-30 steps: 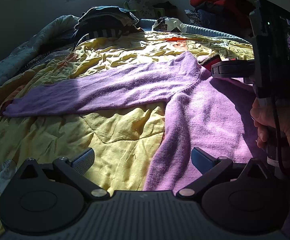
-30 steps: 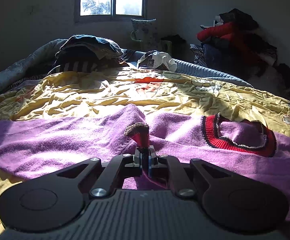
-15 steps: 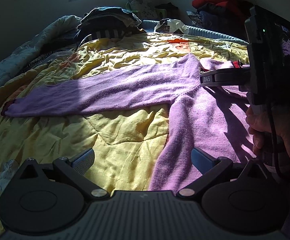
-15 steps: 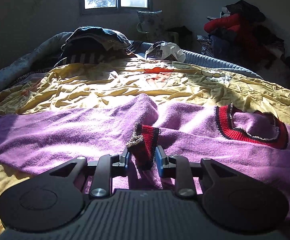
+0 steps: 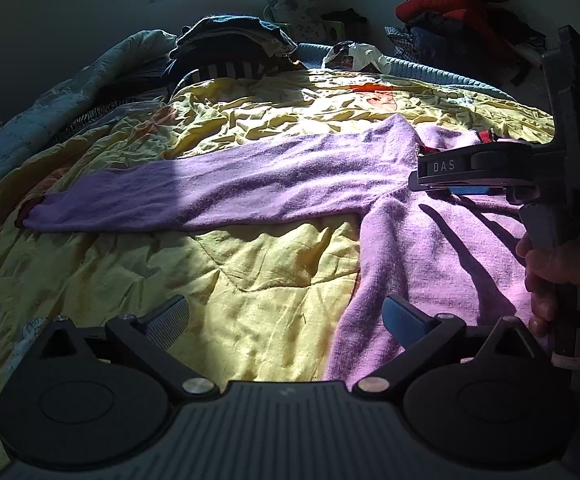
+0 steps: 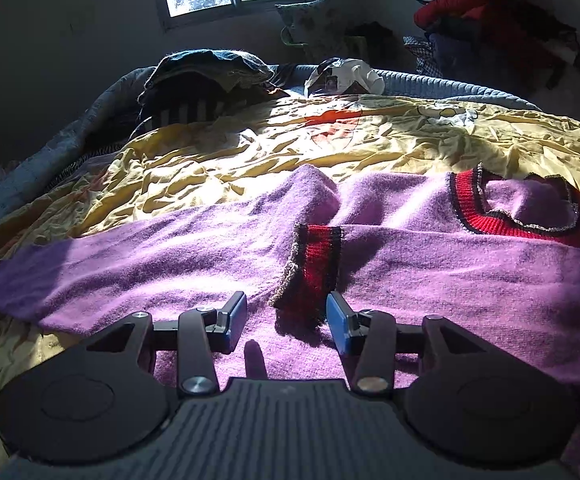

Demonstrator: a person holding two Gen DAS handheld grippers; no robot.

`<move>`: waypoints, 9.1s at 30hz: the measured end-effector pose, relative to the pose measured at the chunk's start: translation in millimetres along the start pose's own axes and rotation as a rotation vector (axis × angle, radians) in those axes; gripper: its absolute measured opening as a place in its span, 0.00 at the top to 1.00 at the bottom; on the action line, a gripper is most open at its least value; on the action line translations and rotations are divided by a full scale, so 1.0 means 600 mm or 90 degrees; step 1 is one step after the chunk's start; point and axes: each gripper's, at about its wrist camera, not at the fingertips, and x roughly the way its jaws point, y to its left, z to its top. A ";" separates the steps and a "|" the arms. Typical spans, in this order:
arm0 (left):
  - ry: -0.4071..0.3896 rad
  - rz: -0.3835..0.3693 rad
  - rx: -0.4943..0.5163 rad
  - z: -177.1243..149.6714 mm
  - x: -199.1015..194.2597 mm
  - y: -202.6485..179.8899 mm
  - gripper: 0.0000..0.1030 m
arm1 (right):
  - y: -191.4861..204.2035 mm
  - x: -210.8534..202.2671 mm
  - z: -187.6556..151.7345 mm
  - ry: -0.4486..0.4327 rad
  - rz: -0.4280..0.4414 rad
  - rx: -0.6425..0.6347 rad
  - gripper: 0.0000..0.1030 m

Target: Fold small clothes

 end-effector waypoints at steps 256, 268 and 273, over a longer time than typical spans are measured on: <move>-0.246 -0.301 0.341 0.096 -0.016 -0.588 0.12 | -0.278 -0.372 -0.275 -0.169 -0.167 0.249 0.09; -0.223 -0.115 0.327 0.041 -0.033 -0.423 0.12 | -0.278 -0.372 -0.275 -0.169 -0.167 0.249 0.08; -0.193 -0.048 0.286 0.004 -0.020 -0.310 0.11 | -0.277 -0.371 -0.274 -0.165 -0.170 0.245 0.08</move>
